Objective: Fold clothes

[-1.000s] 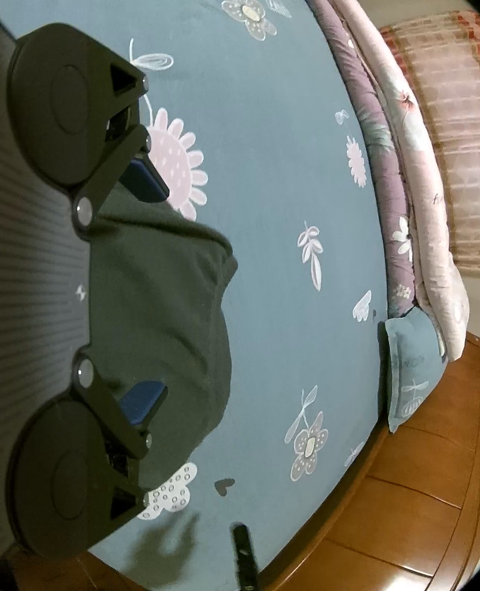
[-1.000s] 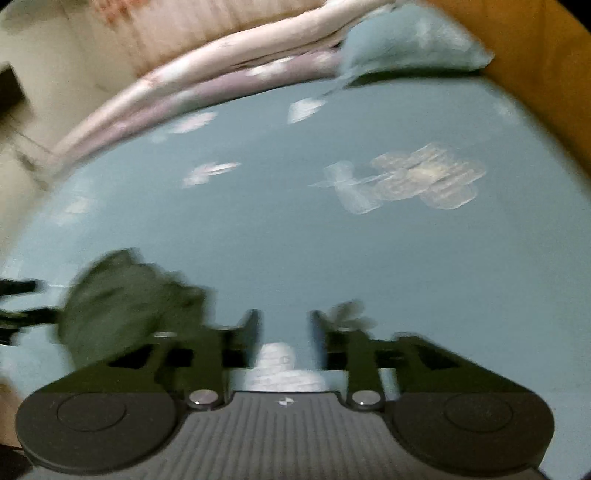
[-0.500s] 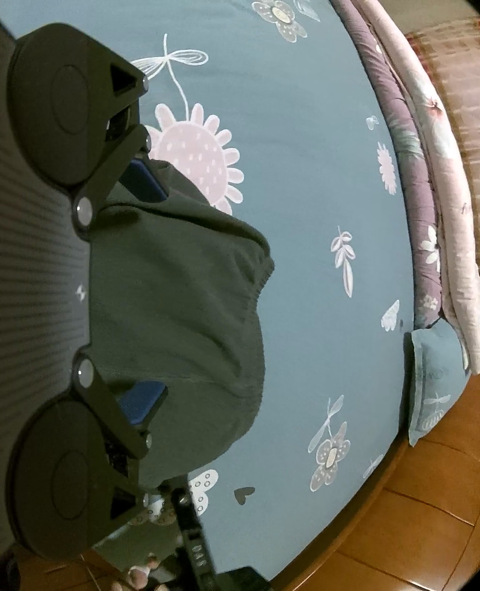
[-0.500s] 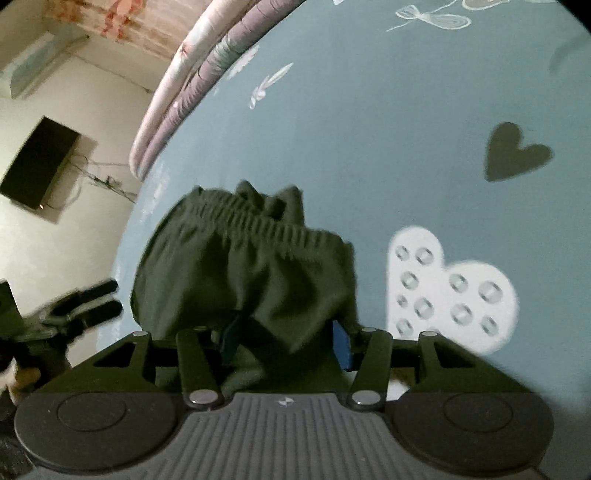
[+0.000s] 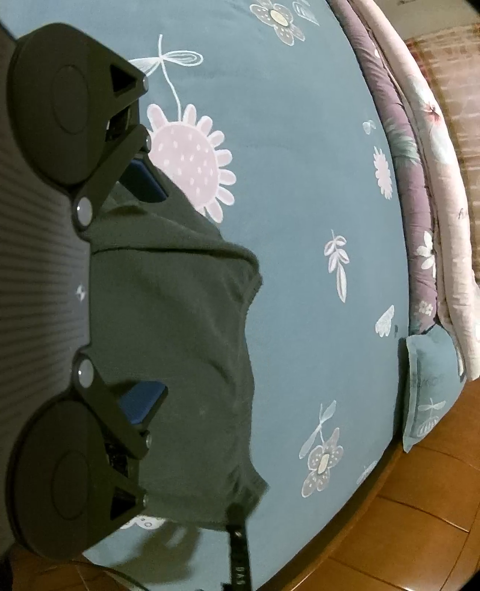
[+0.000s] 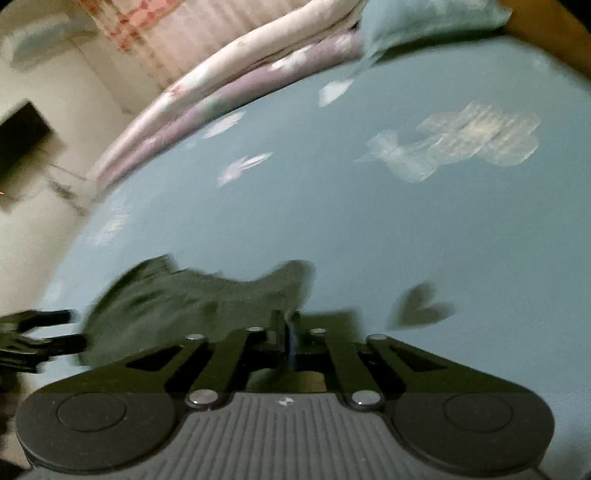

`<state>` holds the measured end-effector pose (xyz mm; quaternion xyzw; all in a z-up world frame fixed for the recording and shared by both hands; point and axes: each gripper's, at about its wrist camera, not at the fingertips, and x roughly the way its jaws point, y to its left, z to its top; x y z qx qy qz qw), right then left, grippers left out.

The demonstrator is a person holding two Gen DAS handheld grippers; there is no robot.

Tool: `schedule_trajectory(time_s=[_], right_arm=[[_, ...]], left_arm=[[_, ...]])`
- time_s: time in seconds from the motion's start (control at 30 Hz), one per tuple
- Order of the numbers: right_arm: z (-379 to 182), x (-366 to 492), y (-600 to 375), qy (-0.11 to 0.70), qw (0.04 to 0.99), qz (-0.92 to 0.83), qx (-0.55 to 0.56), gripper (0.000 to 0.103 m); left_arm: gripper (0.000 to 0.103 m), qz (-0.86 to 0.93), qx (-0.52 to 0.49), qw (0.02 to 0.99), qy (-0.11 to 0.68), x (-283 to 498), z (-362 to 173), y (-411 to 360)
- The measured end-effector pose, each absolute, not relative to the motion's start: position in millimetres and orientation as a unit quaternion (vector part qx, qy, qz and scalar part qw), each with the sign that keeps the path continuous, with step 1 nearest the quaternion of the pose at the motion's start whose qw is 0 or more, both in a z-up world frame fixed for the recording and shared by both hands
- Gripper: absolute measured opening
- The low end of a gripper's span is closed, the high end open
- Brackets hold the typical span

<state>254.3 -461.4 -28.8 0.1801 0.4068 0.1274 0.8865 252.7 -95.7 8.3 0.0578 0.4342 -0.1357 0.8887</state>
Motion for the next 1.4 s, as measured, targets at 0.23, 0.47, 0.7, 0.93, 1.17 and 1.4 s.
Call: schedule_trajectory(time_s=[0.23, 0.47, 0.7, 0.93, 1.17, 1.4], right_arm=[[-8, 247, -518, 0.41, 0.904, 0.014, 0.122, 0.003], [-23, 240, -552, 0.451, 0.886, -0.105, 0.039, 0.005], [1, 232, -545, 0.429, 0.897, -0.105, 0.023, 0.014], [27, 256, -470, 0.41, 0.905, 0.116, 0.021, 0.023], [23, 267, -349, 0.415, 0.835, 0.339, -0.123, 0.023], [22, 249, -282, 0.41, 0.765, 0.437, -0.235, 0.041]], left_arm=[[0.102, -0.154, 0.061, 0.89, 0.425, 256, 12, -108], [0.102, -0.165, 0.063, 0.886, 0.428, 260, 10, -118], [0.102, -0.17, 0.065, 0.884, 0.431, 257, 10, -124], [0.102, -0.173, 0.072, 0.882, 0.431, 247, 12, -125], [0.102, -0.161, 0.073, 0.883, 0.435, 228, 14, -112], [0.102, -0.148, 0.06, 0.888, 0.432, 212, 12, -91]])
